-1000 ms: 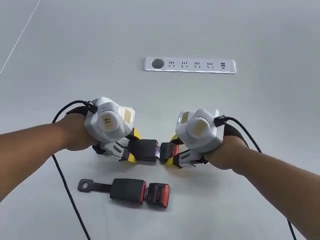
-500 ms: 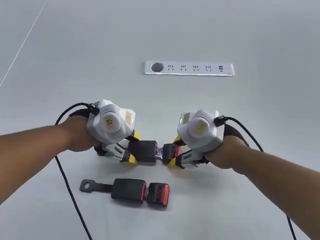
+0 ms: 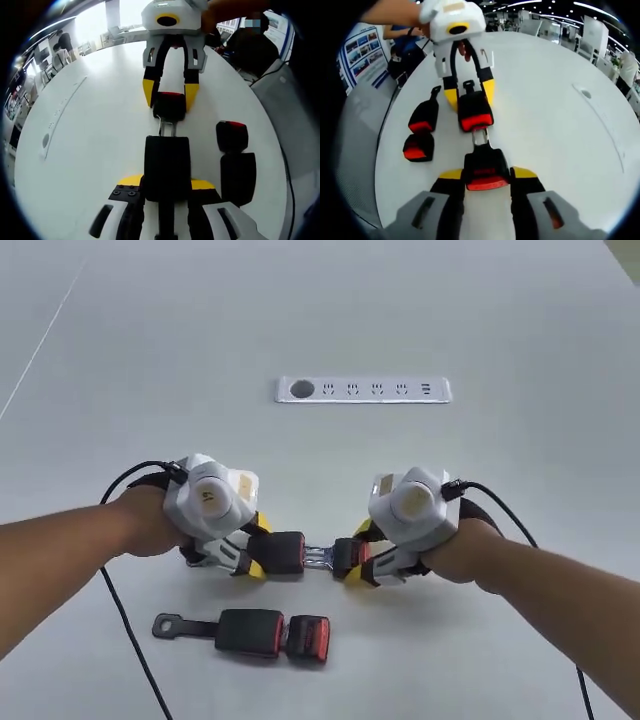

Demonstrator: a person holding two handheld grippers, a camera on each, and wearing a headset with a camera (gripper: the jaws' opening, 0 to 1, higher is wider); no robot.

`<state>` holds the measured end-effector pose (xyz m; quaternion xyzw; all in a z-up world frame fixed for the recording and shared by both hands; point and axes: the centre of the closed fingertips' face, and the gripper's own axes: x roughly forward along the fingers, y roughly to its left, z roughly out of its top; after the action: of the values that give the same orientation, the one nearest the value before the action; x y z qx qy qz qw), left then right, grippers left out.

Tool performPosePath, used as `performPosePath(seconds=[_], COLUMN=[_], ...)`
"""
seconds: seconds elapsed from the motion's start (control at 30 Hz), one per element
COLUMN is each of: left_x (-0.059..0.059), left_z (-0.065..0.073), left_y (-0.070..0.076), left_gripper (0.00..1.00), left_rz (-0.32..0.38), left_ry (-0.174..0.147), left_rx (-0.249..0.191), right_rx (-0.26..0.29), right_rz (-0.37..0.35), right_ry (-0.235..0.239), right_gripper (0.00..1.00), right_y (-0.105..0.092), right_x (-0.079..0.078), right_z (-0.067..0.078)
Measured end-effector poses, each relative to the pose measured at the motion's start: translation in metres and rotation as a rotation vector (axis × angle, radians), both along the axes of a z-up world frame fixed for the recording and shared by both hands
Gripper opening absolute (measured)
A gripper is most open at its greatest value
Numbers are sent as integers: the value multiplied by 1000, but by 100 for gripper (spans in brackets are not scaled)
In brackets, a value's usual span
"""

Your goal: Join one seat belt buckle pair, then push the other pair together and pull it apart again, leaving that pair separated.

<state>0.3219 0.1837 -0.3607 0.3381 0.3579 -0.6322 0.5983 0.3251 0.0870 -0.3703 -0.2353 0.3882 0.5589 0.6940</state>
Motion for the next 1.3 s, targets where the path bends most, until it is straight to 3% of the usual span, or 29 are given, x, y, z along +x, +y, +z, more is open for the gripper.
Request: performPosePath(seconds=[0.03, 0.27, 0.63, 1.03, 1.3], left_x=[0, -2, 10, 13, 12], left_z=[0, 3, -11, -15, -16], left_y=[0, 0, 5, 6, 6], left_gripper=[33, 33, 33, 33, 33], left_rz=[-4, -33, -34, -55, -42], left_ry=[2, 7, 7, 4, 1], left_rx=[1, 17, 17, 31, 33], right_rx=[-17, 1, -2, -30, -35], right_rz=[11, -14, -46, -83, -90], right_ry=[-12, -16, -15, -8, -9], right_gripper=[35, 35, 36, 36, 37], right_y=[-5, -27, -58, -97, -111], right_x=[0, -3, -10, -20, -23], right_z=[0, -1, -2, -2, -2])
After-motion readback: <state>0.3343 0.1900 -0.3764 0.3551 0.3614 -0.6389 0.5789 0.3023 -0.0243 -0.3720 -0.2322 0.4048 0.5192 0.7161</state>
